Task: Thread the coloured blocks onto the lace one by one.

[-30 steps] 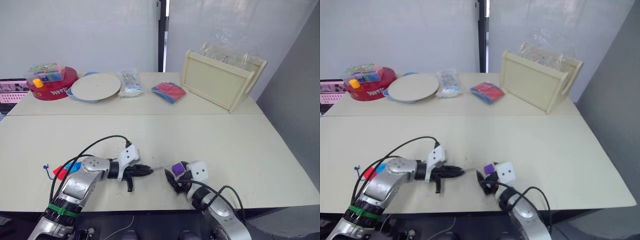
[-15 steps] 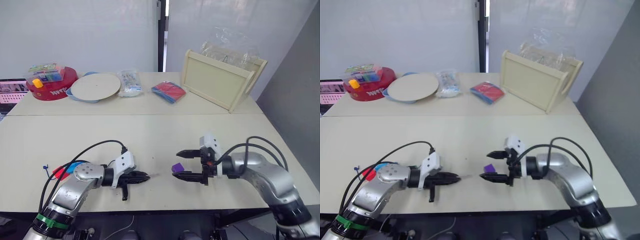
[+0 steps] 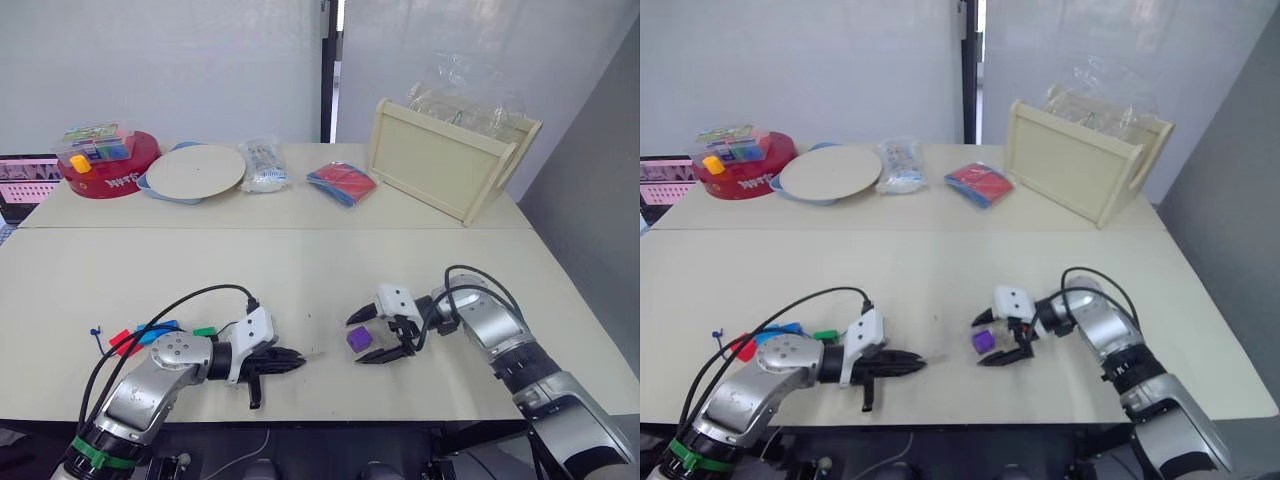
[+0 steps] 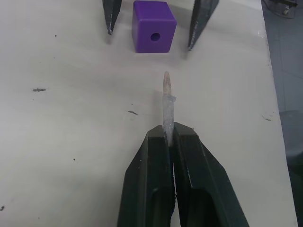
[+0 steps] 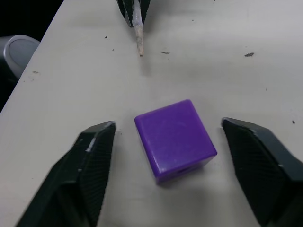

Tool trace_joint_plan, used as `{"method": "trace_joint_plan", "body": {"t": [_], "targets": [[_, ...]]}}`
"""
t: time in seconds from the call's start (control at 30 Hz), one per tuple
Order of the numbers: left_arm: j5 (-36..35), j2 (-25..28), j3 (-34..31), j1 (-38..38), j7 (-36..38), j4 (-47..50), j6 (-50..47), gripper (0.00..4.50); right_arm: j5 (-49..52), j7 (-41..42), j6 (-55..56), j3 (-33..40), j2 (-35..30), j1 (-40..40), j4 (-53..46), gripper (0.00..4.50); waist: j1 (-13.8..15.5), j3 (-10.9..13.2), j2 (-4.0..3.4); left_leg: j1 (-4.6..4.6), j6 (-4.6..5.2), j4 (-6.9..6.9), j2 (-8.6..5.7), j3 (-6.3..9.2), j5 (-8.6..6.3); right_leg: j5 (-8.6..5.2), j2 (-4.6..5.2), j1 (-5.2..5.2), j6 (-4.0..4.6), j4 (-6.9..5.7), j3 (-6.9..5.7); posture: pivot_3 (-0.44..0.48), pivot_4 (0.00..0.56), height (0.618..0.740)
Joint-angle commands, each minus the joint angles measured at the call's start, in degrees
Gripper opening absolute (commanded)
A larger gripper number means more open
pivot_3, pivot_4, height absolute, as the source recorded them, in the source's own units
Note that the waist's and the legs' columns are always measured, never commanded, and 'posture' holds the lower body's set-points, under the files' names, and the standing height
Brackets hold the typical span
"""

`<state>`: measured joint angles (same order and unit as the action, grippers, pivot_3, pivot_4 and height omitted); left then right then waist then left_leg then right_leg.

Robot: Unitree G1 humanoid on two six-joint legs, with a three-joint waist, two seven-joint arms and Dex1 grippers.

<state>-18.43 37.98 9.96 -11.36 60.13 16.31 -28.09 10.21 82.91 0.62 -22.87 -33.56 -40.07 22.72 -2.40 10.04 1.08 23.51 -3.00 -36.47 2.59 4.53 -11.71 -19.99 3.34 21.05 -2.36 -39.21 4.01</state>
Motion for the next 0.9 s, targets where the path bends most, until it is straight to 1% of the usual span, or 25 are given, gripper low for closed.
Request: {"method": "trace_joint_plan", "body": {"t": [0.03, 0.13, 0.17, 0.37, 0.63, 0.9], "targets": [[-0.9, 0.3, -0.1, -0.7, 0.0, 2.2, -0.2, 0.0, 1.9, 0.4, -1.0, 2.8, 0.6, 1.4, -2.7, 2.25, 0.0, 0.0, 0.0, 0.0, 0.0, 0.0, 0.0, 0.0, 0.0, 0.0, 0.0, 0.0, 0.0, 0.0, 0.0, 0.0, 0.15, 0.74], [-0.9, 0.1, 0.2, -1.1, -0.1, 2.7, -0.7, 0.0, 2.5, -2.4, -4.2, 3.9, 1.9, 4.9, -7.3, 1.24, 0.0, 0.0, 0.0, -0.01, 0.0, 0.0, 0.01, 0.01, 0.0, 0.0, -0.01, -0.01, 0.0, -0.02, 0.0, 0.0, 0.15, 0.74], [-0.9, 0.2, 0.2, -1.3, -0.1, 2.8, -0.9, 0.0, 2.3, -3.4, -5.1, 4.2, 2.2, 6.0, -8.8, 1.15, 0.0, 0.0, 0.0, 0.0, 0.0, 0.0, 0.01, 0.01, 0.0, 0.0, -0.01, -0.01, 0.0, -0.02, 0.0, 0.0, 0.15, 0.74], [0.0, 1.1, 1.1, -2.3, 0.6, 2.6, -1.0, 0.0, 2.5, -8.8, -10.5, 4.7, 3.5, 11.8, -17.4, 1.15, -0.1, 0.0, 0.0, -0.03, 0.0, -0.02, 0.02, 0.01, 0.0, 0.0, -0.03, -0.01, 0.0, -0.07, 0.01, 0.0, 0.15, 0.74], [0.4, 3.0, 3.0, -2.9, 1.1, 2.9, -2.0, 0.0, 1.9, -11.5, -12.2, 4.7, 3.8, 12.9, -19.5, 1.15, 0.0, 0.0, 0.0, -0.02, 0.0, -0.03, 0.0, 0.0, 0.0, 0.0, -0.02, -0.01, 0.0, -0.08, 0.01, 0.0, 0.15, 0.74], [0.6, 2.3, 3.1, -3.1, 0.2, 2.5, -1.9, 0.0, 2.1, -11.4, -12.9, 4.1, 3.7, 13.4, -21.0, 1.15, -0.1, 0.0, 0.0, -0.03, 0.0, -0.03, 0.01, 0.01, 0.0, 0.0, -0.03, -0.01, 0.0, -0.08, 0.01, 0.0, 0.15, 0.74]]}}
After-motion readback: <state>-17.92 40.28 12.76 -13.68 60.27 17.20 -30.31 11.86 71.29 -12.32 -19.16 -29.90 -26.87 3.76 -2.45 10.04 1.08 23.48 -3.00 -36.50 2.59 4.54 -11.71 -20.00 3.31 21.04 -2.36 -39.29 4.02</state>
